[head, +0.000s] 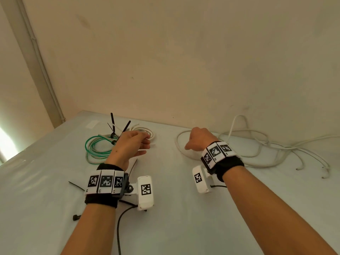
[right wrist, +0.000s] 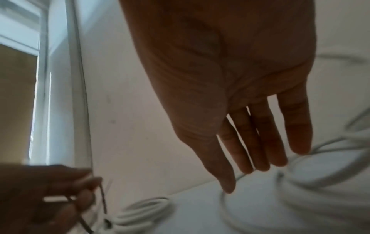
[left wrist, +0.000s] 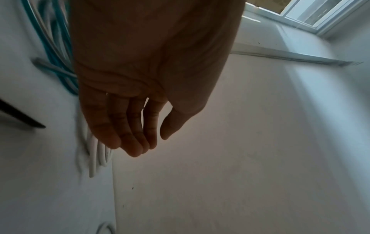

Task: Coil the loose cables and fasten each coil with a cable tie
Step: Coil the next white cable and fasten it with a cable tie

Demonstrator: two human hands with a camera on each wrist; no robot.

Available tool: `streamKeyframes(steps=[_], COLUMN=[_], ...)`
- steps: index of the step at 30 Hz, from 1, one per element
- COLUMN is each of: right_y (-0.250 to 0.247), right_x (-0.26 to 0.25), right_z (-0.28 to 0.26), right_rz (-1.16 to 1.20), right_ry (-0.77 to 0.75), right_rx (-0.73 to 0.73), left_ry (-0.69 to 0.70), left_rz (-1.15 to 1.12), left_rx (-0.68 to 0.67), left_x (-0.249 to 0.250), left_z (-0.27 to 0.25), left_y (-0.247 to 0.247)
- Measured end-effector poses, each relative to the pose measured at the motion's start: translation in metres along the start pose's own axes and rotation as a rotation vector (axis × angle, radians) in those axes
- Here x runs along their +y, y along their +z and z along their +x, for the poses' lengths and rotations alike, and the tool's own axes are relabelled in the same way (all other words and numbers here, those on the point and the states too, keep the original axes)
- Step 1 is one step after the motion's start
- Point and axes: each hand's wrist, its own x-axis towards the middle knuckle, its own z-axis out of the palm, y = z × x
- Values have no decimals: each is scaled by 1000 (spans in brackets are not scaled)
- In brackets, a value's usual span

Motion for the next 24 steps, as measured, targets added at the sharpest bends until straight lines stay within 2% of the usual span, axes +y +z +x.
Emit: streamKeyframes(steps=[4,6,8,10,13,17,19,22,24], right_y=[0,0,0,-2,-5,-7,-7,-5,-3], right_x=[44,56,65,69,68,50,47,44,47], right_z=[-15,-21,-27,-31,-39,-70,-83,-92,-97], right_rz=[-260,-350,-339,-230,46,374,413,401,411], right_ry=[87,111,111,80,-64,-367,-464,-585,-608], right_rx=[104,64,50,150,439,639,669,565,526], left_ry=[33,48,61,79,98,38,52,179,260], left_rz=[34,45,51,70,72,-44,-122,-243,-312], left_rx=[-71,-92,-109,-133,-192,-299,-299,-282,-298], left_x=[4,5,7,8,11,15,17,18,19], left_z=[-4,-5,-8,-12,-20,-31,-37,-39,-40], left_y=[17,24,31,39,52,77,89,90,90])
